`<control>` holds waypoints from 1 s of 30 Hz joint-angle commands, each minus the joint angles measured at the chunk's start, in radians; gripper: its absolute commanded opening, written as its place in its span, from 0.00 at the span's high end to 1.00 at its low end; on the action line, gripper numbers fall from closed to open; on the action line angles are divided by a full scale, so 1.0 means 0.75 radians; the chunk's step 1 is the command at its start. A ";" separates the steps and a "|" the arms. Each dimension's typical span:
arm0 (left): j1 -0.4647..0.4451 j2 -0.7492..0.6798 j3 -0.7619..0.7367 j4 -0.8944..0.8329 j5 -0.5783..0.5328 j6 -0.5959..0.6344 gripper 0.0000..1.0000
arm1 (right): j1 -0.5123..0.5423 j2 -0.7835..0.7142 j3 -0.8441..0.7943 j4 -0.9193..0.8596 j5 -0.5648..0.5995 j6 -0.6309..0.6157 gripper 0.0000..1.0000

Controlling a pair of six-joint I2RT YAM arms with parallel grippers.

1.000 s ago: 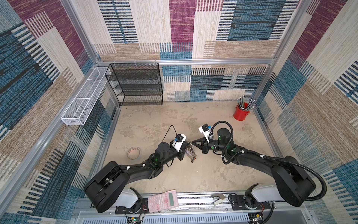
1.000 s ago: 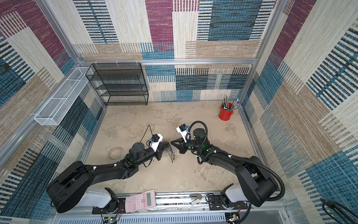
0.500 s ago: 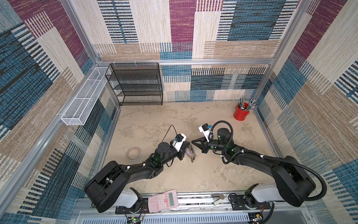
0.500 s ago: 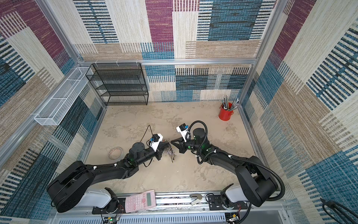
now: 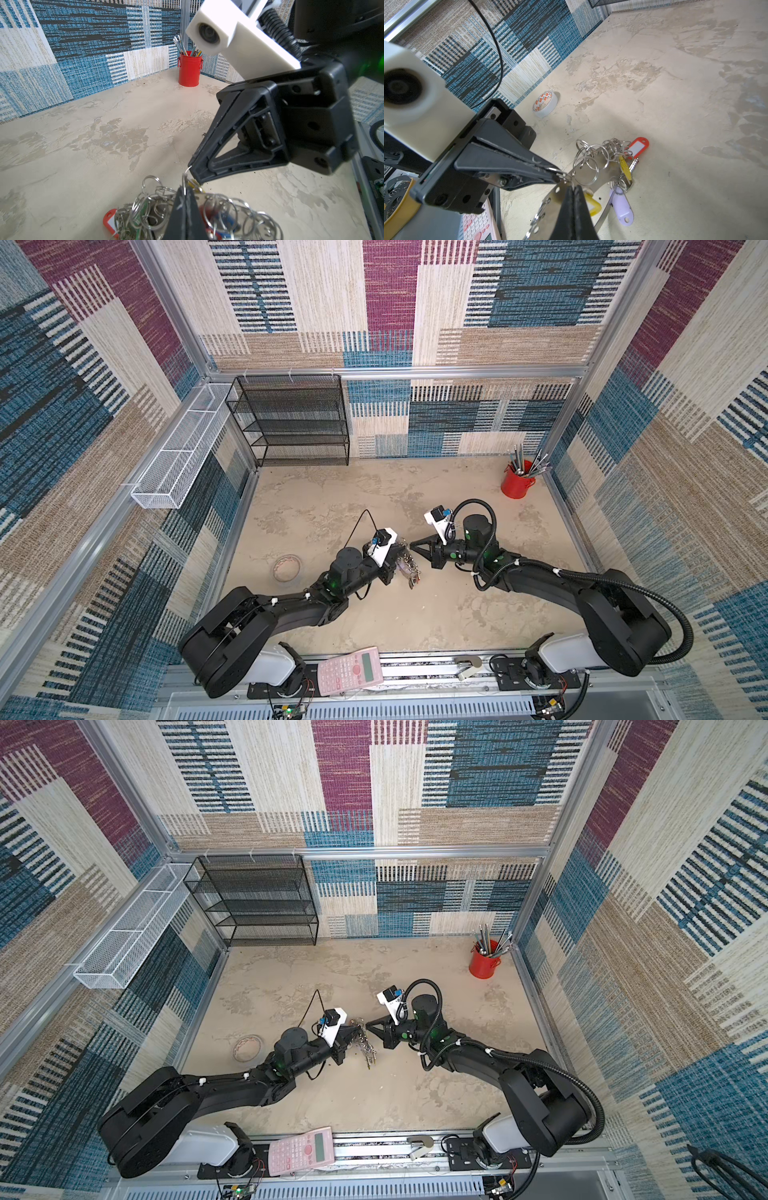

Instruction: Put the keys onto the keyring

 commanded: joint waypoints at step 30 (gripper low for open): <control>-0.003 0.058 -0.043 0.566 0.016 -0.324 1.00 | -0.038 -0.213 -0.054 0.087 -0.121 0.101 1.00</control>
